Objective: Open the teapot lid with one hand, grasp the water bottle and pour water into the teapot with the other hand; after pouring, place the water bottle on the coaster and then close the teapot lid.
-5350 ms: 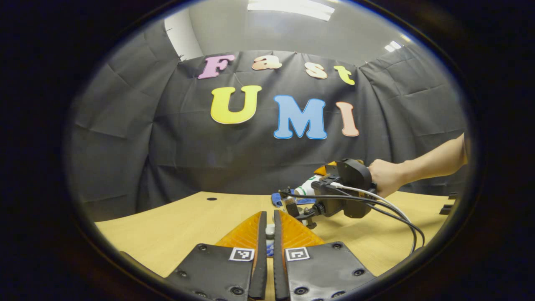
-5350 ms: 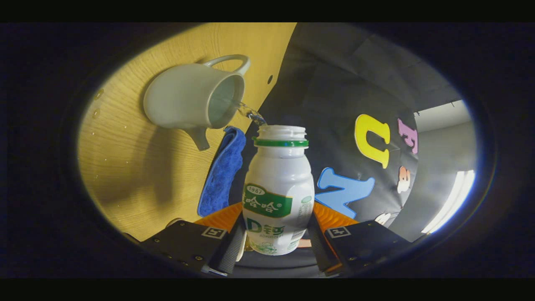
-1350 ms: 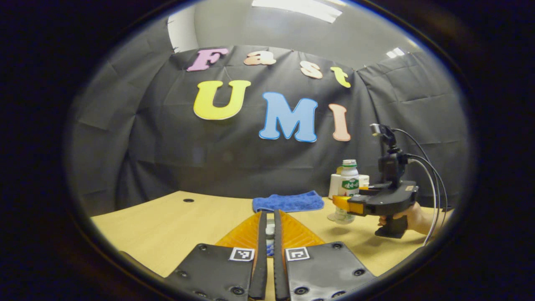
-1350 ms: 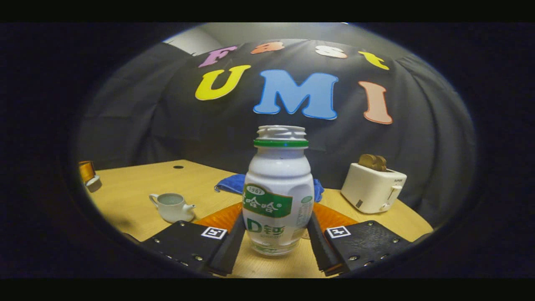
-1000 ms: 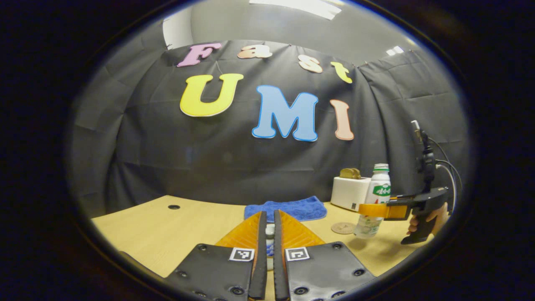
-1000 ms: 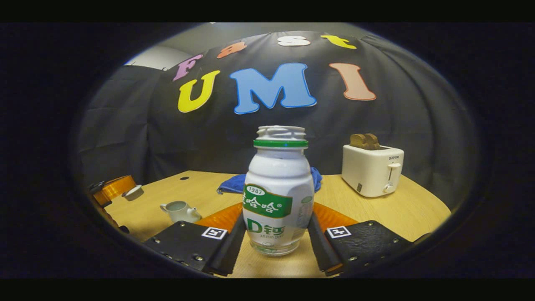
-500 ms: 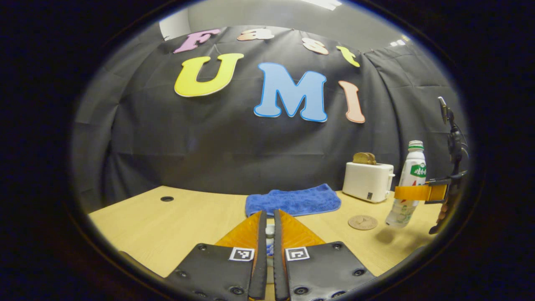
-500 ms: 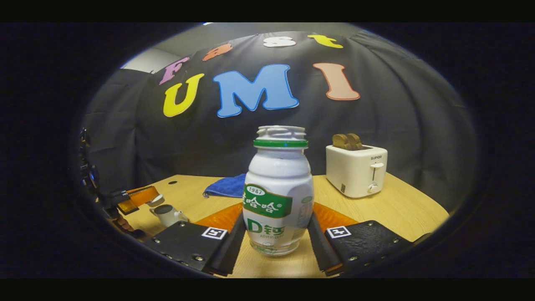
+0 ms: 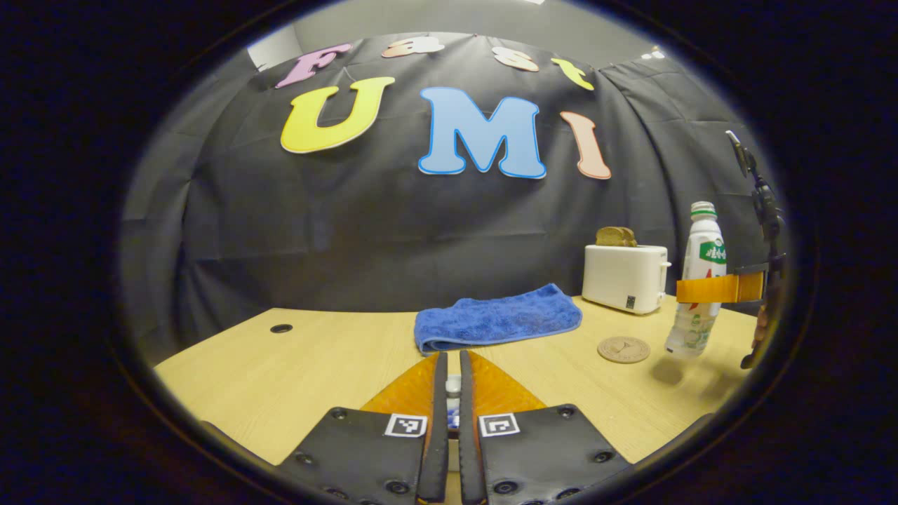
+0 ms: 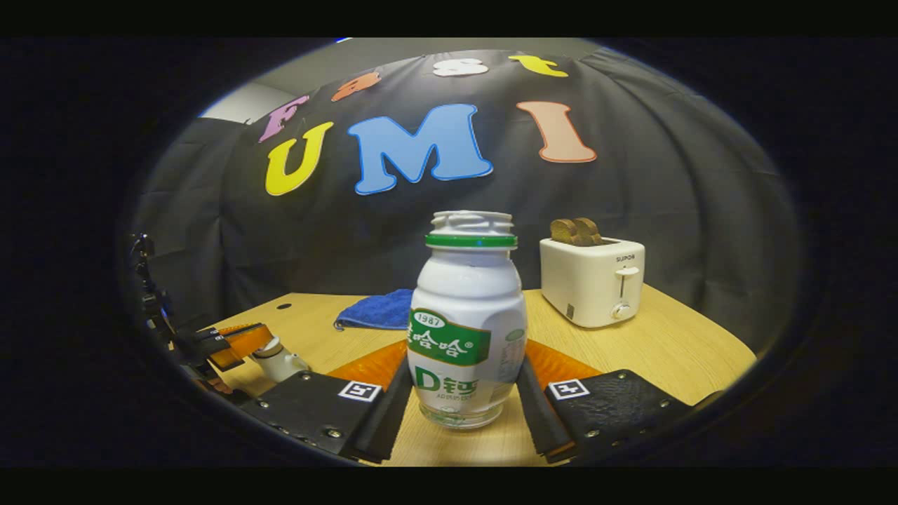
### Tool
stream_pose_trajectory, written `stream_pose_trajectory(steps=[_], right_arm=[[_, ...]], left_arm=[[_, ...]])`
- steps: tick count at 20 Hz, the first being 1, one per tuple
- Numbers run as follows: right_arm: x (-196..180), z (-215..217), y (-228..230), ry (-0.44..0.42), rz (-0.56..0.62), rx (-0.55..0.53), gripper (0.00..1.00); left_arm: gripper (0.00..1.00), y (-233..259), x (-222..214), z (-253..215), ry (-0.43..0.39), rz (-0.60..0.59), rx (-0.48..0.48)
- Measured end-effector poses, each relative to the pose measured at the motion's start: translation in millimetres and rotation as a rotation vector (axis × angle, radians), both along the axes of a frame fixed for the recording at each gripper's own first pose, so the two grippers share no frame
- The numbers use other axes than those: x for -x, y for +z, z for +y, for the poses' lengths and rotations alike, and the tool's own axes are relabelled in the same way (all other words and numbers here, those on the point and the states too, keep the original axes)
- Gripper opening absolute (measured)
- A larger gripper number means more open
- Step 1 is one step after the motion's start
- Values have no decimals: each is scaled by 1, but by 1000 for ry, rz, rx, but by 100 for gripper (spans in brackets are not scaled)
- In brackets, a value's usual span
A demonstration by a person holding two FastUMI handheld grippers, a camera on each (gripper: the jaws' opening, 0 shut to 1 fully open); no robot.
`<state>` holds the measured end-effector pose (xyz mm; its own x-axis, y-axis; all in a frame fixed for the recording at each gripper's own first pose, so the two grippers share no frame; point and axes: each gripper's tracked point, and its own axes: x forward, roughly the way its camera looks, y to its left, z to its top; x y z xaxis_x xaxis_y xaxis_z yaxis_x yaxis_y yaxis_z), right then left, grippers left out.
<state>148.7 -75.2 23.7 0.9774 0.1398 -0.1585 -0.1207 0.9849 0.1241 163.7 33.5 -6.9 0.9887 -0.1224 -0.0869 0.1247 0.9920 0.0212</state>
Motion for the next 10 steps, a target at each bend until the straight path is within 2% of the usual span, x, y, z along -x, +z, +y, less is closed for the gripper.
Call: stream_pose_trajectory(steps=[1,3,4,10], right_arm=[[0,0,-1,1,1,0,72],[-1,0,-2,-1,6,-2,72],[-1,0,-3,-4,10,-2,72],[-6,-1,-16,-15,33,23,72]], left_arm=[[17,1,1,-1,-2,-2,-8],[17,-4,2,1,-5,4,-7],[13,-8,3,1,-4,18,0],[16,-9,3,4,-14,26,28]])
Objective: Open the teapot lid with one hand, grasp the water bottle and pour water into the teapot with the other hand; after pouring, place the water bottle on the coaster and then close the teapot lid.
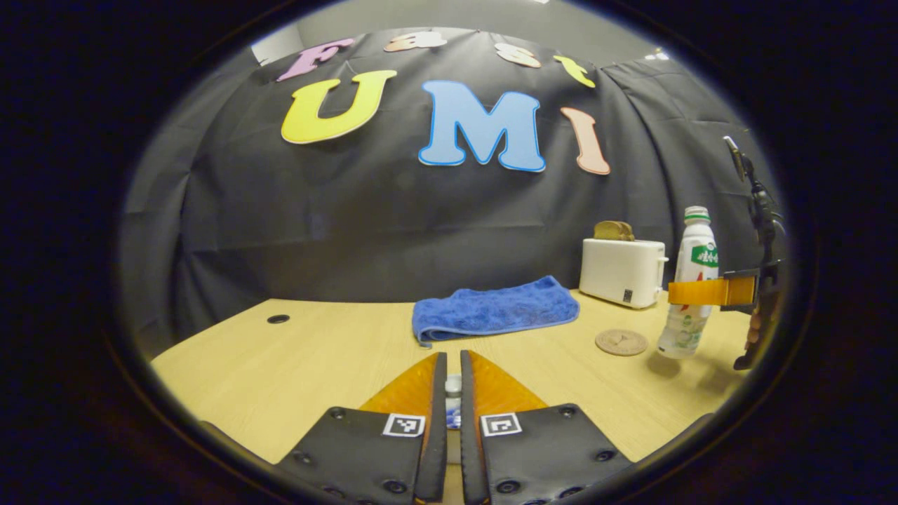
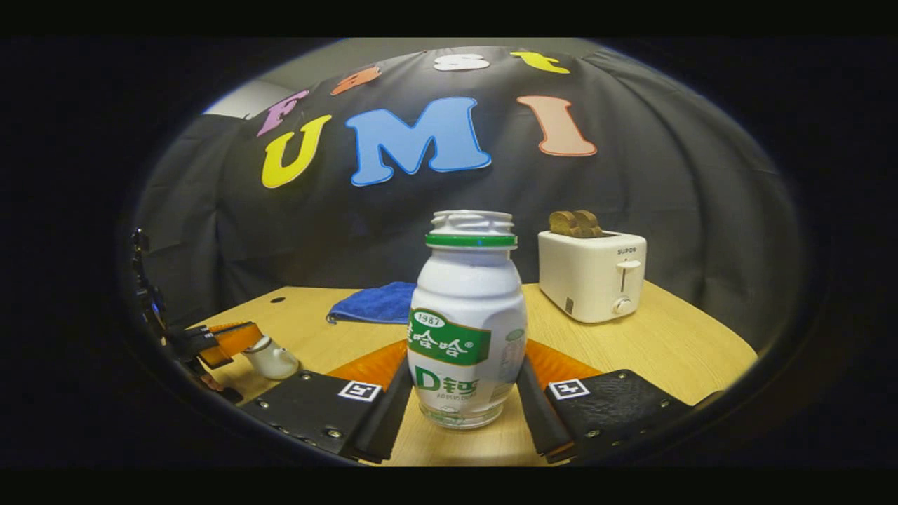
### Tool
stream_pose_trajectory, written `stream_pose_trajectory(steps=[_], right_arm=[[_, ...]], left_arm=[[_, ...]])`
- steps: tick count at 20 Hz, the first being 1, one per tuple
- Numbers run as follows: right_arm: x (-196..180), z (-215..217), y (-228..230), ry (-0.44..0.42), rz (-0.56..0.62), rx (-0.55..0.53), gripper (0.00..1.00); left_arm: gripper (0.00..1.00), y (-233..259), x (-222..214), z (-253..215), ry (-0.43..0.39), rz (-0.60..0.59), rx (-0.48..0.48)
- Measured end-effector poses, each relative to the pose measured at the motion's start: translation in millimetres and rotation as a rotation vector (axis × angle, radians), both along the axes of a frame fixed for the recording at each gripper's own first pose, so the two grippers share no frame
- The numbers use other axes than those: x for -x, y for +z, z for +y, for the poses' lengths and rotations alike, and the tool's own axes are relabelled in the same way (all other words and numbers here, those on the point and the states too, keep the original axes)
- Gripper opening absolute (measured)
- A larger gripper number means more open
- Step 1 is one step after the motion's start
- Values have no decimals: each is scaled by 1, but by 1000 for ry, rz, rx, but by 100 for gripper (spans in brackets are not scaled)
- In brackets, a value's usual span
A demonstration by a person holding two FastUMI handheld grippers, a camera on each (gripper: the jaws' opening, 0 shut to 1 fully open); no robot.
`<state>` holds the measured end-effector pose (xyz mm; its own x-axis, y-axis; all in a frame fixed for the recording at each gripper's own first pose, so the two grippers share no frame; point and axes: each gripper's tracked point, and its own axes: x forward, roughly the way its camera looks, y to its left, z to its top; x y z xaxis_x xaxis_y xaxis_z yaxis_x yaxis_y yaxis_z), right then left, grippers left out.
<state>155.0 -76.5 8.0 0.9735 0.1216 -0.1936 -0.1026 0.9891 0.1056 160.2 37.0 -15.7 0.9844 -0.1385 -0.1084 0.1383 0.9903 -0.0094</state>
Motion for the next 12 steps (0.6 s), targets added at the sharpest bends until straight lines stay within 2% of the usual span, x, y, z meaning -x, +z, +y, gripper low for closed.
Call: stream_pose_trajectory(steps=[1,2,3,4,8,12], right_arm=[[-2,0,-1,2,3,5,72],[-5,0,-2,2,3,12,72],[-8,1,0,6,-5,22,72],[-11,1,2,3,-18,37,72],[-35,6,19,-2,-88,98,72],[-71,12,10,-8,-95,124,72]], left_arm=[[23,2,2,-1,-8,-7,4],[22,4,4,-2,-13,-11,11],[35,8,6,0,-8,-23,15],[41,15,11,4,-3,-43,20],[96,64,31,21,34,-187,55],[96,88,41,31,36,-269,97]])
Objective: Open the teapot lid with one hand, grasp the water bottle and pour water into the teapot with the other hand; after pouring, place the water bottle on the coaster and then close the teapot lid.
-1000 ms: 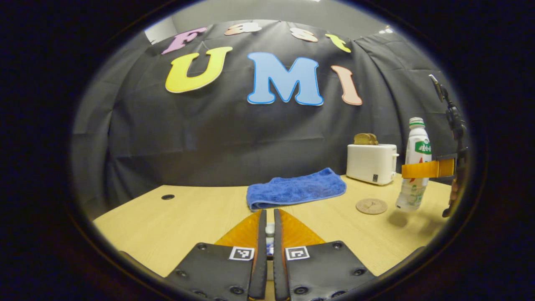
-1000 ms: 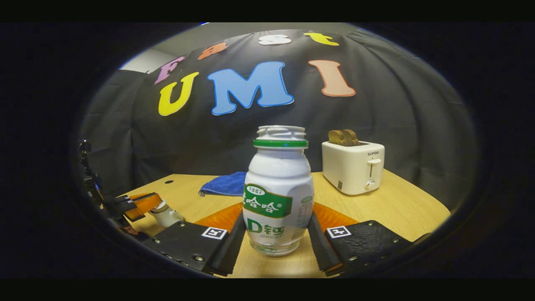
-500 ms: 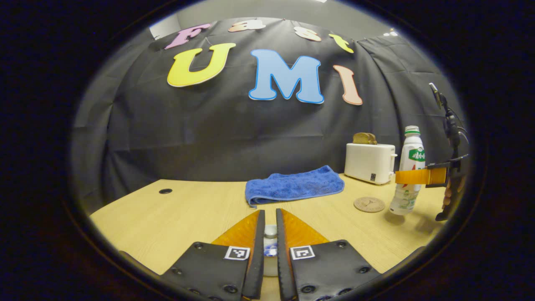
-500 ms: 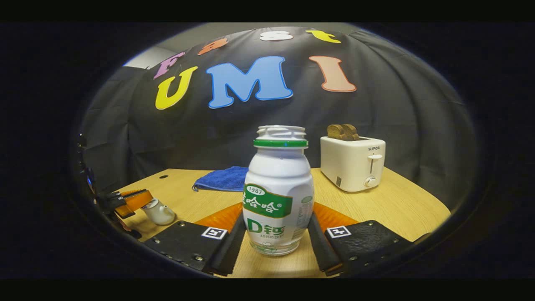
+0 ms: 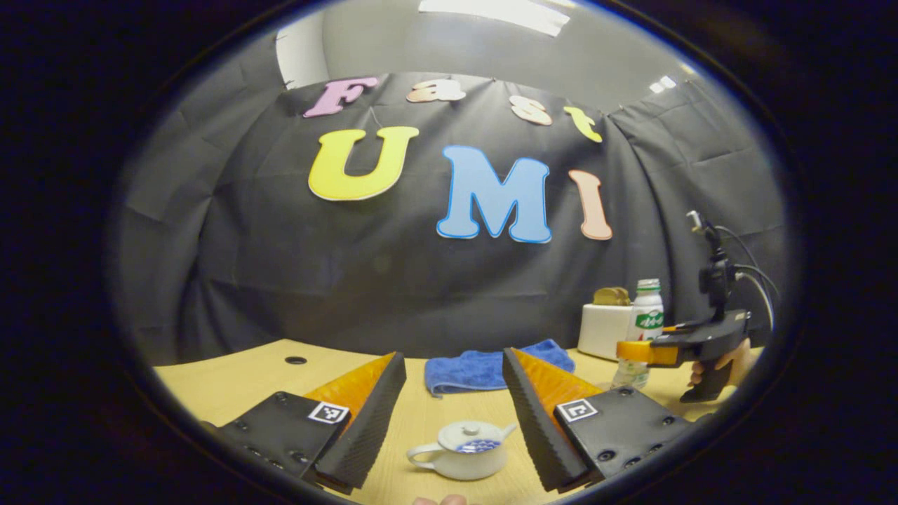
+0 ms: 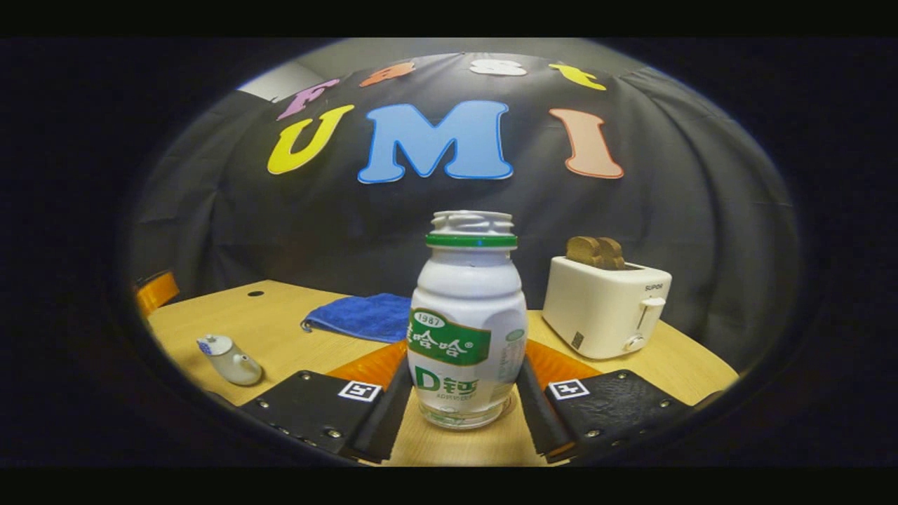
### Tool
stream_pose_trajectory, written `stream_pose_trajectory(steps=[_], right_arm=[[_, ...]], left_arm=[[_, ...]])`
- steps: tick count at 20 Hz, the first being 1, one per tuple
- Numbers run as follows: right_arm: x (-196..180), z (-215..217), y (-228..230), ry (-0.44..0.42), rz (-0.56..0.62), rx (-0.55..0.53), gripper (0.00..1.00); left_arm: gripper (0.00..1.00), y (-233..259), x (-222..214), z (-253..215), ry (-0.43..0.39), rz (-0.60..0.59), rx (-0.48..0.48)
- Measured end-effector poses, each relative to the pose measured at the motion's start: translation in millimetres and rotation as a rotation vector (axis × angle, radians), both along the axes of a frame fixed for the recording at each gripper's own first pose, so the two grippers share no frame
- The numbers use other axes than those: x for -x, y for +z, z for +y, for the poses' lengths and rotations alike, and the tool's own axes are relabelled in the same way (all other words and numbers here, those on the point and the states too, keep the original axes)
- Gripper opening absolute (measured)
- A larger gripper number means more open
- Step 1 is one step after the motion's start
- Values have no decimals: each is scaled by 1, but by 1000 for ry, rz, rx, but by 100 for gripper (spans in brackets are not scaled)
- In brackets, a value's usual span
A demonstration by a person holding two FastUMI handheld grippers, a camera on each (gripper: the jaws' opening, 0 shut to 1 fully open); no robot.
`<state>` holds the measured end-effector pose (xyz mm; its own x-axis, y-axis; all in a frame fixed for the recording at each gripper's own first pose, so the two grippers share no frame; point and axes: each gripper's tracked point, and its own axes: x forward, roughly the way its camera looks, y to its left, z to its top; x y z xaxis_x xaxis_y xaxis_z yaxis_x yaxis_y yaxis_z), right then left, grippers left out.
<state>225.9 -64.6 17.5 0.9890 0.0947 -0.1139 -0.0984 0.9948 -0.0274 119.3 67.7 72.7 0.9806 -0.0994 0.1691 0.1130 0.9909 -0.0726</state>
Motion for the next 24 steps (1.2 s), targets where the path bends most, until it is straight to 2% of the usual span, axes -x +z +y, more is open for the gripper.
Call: stream_pose_trajectory(steps=[2,4,7,10,12,13,15,16,17,18,19,20,21,22,24], right_arm=[[-12,-1,-1,-16,-12,23,72],[-18,-1,-4,-20,-19,50,72],[-26,-2,-17,-25,-4,42,72],[-29,-5,-22,-31,2,46,72],[-29,-8,-22,-38,-8,49,72],[-30,-8,-22,-40,-9,39,72],[-30,-8,-23,-36,-17,29,72],[-29,-9,-27,-40,-6,30,74],[-28,-13,-32,-49,18,41,59],[-28,-13,-31,-58,15,46,66],[-22,-13,-21,-77,2,53,88],[-25,-13,-25,-80,-4,60,98],[-19,-12,-22,-80,-8,66,98],[-13,-12,-19,-87,-15,69,98],[9,-15,-10,-112,-37,56,98]], left_arm=[[88,-1,0,0,-11,-2,14],[95,-3,-2,-1,-12,4,14],[95,-5,-3,-3,-11,13,0],[89,-6,-4,-4,-5,13,-13],[95,-7,-5,-4,-5,15,-14],[92,-8,-5,-3,-3,19,-15],[95,-11,-6,-2,3,24,-22],[92,-11,-7,-4,0,25,-20],[92,-12,-7,-5,-4,26,-18],[89,-13,-6,-5,-3,27,-21],[92,-13,-6,-4,5,27,-27],[92,-12,-7,-3,9,27,-29],[95,-12,-7,-4,6,26,-27],[92,-13,-7,-4,7,25,-23],[95,-11,-6,-1,20,19,-16]])
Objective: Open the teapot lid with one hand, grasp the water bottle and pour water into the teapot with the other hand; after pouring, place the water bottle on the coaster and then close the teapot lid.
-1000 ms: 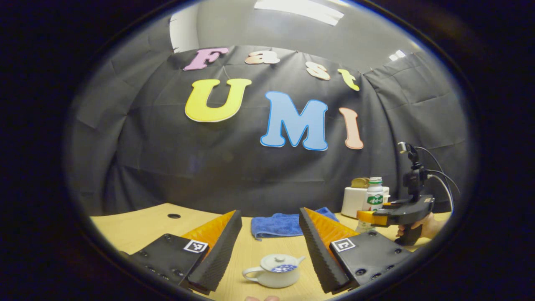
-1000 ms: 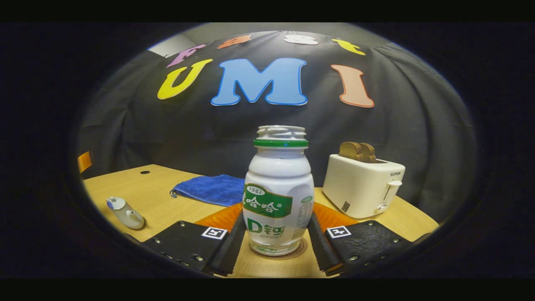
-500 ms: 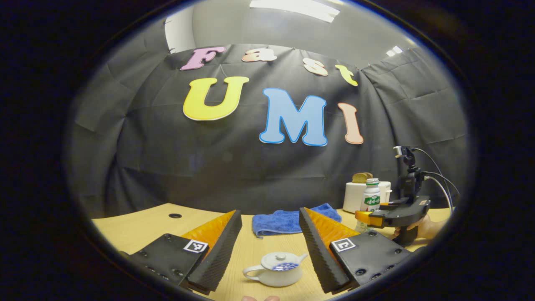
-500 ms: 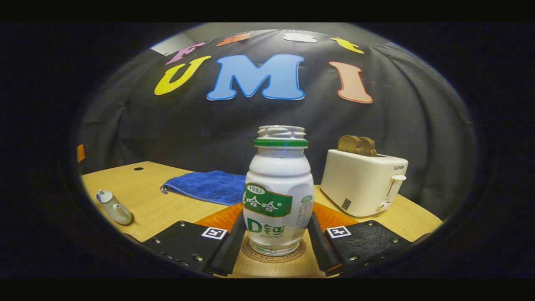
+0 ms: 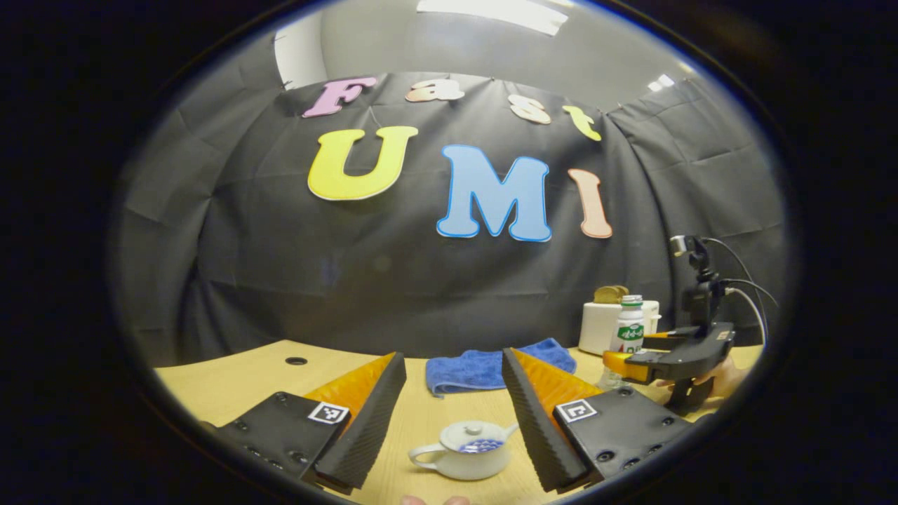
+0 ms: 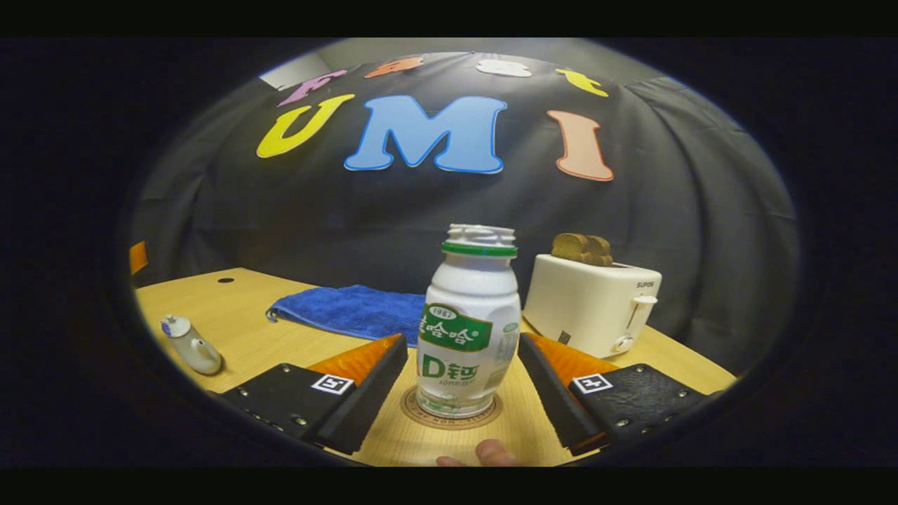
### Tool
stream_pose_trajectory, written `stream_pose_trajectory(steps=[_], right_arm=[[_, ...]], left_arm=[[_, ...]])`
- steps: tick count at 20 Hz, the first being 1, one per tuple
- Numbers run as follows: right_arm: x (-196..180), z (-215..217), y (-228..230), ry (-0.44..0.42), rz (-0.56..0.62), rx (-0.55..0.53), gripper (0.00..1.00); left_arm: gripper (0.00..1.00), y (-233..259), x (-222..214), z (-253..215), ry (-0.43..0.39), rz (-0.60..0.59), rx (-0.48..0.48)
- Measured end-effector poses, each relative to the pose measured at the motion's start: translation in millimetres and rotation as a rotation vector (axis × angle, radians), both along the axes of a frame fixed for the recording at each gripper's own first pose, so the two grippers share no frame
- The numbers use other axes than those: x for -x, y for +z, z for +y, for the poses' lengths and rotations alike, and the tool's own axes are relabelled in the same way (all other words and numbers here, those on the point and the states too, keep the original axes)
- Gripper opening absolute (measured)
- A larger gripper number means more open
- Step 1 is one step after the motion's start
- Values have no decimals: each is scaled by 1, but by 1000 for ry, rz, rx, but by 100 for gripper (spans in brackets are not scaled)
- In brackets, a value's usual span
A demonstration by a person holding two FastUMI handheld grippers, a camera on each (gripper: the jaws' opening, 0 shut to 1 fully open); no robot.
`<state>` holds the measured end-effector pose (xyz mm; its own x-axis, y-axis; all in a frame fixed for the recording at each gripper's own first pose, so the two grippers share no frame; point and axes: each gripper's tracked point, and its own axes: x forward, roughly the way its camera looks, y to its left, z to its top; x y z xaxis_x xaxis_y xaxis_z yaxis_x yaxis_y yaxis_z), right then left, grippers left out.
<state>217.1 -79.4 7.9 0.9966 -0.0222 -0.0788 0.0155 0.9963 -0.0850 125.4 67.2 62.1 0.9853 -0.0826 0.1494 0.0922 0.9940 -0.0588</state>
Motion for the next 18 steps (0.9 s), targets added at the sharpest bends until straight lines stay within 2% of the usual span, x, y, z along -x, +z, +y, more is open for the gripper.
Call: stream_pose_trajectory(steps=[2,3,4,5,8,11,13,14,15,16,17,18], right_arm=[[35,-2,5,-20,0,-17,98],[62,-1,3,-16,17,-22,98],[88,4,9,-13,-7,-29,98],[117,6,17,-21,-44,-24,98],[181,22,12,-46,-72,-68,97],[206,54,-11,-35,-43,-122,97],[215,73,-15,-18,-43,-70,98],[218,71,-9,-45,-87,-60,85],[216,75,-14,-52,-71,-102,97],[224,82,-13,-42,-84,-72,97],[224,75,-17,-64,-84,-93,85],[218,85,-16,-30,-77,-94,95]], left_arm=[[92,1,2,4,20,0,14],[98,1,6,5,30,11,21],[94,-2,13,4,38,30,27],[99,-5,23,0,38,48,32],[99,-31,68,-34,-11,110,57],[98,-65,102,-49,32,180,69],[99,-57,113,-51,77,143,-7],[99,-60,125,-55,91,158,-29],[99,-56,128,-59,103,149,-41],[98,-58,129,-65,103,149,-80],[98,-67,133,-63,106,163,-58],[87,-59,136,-69,88,155,-71]])
